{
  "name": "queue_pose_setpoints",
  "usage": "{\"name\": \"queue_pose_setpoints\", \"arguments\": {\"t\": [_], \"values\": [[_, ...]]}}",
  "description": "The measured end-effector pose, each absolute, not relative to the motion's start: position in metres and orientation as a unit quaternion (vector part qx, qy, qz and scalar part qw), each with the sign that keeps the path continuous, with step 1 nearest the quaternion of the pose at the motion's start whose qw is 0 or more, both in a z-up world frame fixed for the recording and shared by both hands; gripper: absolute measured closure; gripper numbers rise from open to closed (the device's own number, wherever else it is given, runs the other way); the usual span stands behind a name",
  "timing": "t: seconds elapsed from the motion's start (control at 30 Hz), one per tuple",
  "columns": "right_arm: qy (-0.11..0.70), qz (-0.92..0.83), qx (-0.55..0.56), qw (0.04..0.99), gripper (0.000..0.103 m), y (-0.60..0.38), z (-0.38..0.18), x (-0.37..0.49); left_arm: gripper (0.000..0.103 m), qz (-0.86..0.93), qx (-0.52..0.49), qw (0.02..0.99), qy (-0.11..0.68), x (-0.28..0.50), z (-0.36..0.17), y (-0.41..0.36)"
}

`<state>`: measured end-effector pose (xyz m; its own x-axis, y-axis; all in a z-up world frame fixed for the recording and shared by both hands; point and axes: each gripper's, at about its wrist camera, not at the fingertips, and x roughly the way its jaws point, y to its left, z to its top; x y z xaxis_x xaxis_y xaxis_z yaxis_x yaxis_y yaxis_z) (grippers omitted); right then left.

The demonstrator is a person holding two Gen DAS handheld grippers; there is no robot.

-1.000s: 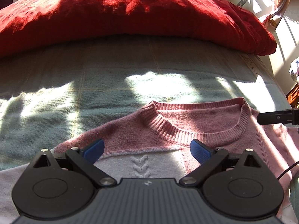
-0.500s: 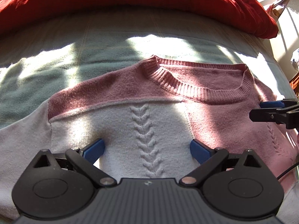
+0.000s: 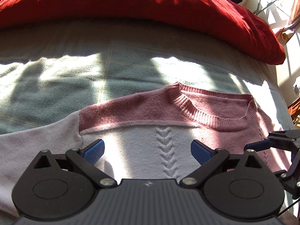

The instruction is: Fold clothes

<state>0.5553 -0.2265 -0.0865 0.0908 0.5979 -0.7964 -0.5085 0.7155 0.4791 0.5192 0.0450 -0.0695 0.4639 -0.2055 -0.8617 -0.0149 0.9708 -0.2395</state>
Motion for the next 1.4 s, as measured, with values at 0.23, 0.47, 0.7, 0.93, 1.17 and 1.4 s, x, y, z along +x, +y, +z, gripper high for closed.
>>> {"name": "queue_pose_setpoints", "arguments": {"t": [0.23,0.47,0.7,0.93,1.17,1.4], "values": [[0.528,0.338,0.058,0.777,0.000,-0.214,-0.100,0.577,0.005,-0.046,-0.075,0.856,0.509,0.537,-0.094,0.043],[0.523,0.317,0.085,0.786,0.000,-0.233,-0.080,0.582,0.006,-0.035,-0.087,0.870,0.483,0.535,-0.074,0.048],[0.492,0.282,0.071,0.821,0.000,-0.278,-0.035,0.528,0.006,-0.014,-0.071,0.872,0.485,0.478,-0.056,0.055],[0.493,0.269,0.058,0.825,0.000,-0.305,-0.006,0.449,0.006,-0.002,-0.066,0.868,0.492,0.402,-0.022,0.052],[0.513,0.296,0.023,0.805,0.000,-0.291,0.005,0.382,0.019,-0.046,-0.041,0.856,0.513,0.329,-0.015,0.023],[0.509,0.242,0.020,0.826,0.000,-0.285,0.008,0.327,0.065,-0.144,-0.038,0.812,0.565,0.302,-0.048,0.000]]}}
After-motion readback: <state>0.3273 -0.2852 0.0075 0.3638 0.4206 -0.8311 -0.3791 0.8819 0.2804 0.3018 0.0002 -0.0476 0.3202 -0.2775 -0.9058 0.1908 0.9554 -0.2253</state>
